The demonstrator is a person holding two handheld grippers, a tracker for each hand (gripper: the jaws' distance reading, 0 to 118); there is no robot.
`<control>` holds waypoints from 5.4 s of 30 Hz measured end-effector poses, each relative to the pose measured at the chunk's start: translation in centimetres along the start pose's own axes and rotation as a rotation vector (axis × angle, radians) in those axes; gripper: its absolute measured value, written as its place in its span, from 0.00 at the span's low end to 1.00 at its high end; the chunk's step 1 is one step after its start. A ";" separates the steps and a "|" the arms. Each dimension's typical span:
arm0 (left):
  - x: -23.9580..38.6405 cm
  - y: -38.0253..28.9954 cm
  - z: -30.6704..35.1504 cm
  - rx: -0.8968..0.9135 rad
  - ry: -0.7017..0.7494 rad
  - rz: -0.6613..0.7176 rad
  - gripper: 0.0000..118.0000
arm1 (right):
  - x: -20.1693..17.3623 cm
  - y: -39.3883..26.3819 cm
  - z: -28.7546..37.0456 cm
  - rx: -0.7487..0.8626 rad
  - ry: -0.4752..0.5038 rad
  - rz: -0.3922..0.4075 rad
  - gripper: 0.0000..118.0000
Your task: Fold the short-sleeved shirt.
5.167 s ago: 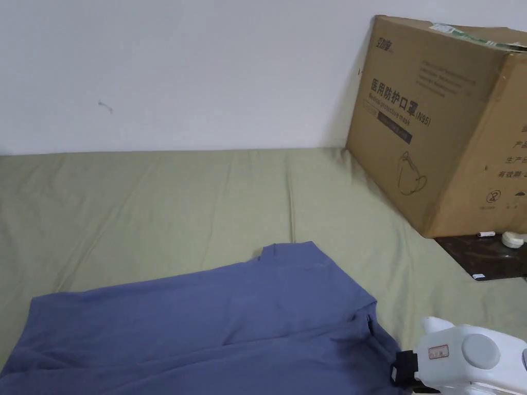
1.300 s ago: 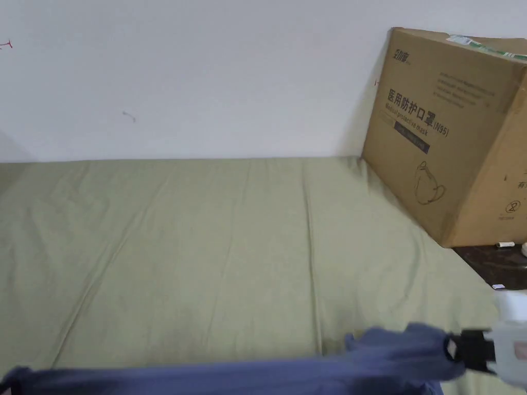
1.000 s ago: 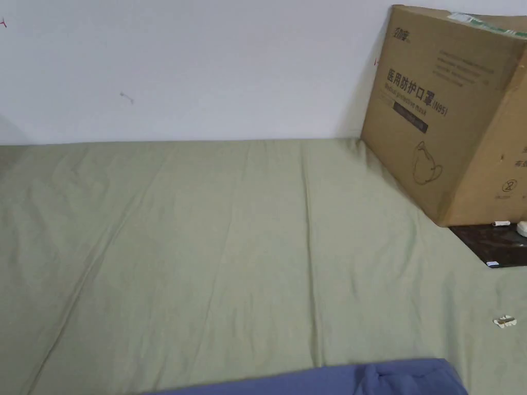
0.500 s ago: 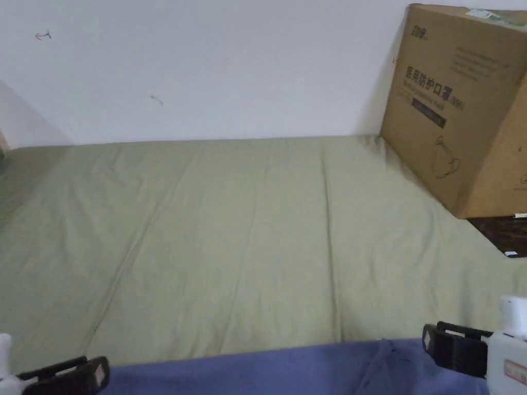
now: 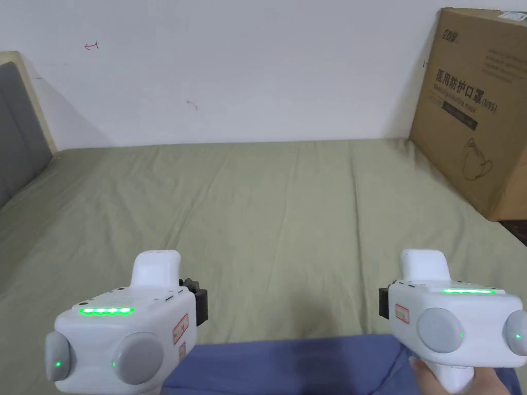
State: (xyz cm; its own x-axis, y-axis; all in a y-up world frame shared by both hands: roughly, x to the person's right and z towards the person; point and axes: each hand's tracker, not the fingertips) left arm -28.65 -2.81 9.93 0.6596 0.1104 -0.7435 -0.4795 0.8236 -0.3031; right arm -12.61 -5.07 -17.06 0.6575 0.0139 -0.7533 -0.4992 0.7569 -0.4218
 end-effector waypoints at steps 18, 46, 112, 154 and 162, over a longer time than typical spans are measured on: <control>-25.3 -7.9 -4.6 -0.398 -0.591 0.668 0.33 | 1.1 -1.2 0.1 -0.117 0.150 -0.018 0.00; -22.2 -9.1 -6.2 -0.446 -0.289 0.443 0.05 | 1.1 -0.5 0.8 -0.213 0.195 0.068 0.00; -21.2 -8.7 -7.8 -0.465 -0.721 0.762 1.00 | 3.7 -1.6 1.9 -0.252 0.296 0.001 0.00; -9.8 -3.4 -2.0 -0.394 -0.001 0.069 0.06 | 4.1 -1.1 2.7 -0.240 0.360 0.057 0.00; 2.8 -4.0 -9.3 -0.543 -0.406 0.202 0.26 | 6.4 -1.6 3.0 -0.250 0.344 0.029 0.00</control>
State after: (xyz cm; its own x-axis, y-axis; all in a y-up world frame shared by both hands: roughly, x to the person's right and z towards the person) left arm -30.21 -10.98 3.53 0.6404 0.5178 -0.5672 -0.7664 0.3831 -0.5156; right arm -5.88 -4.20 -19.74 0.4353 -0.2183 -0.8734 -0.6644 0.5768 -0.4753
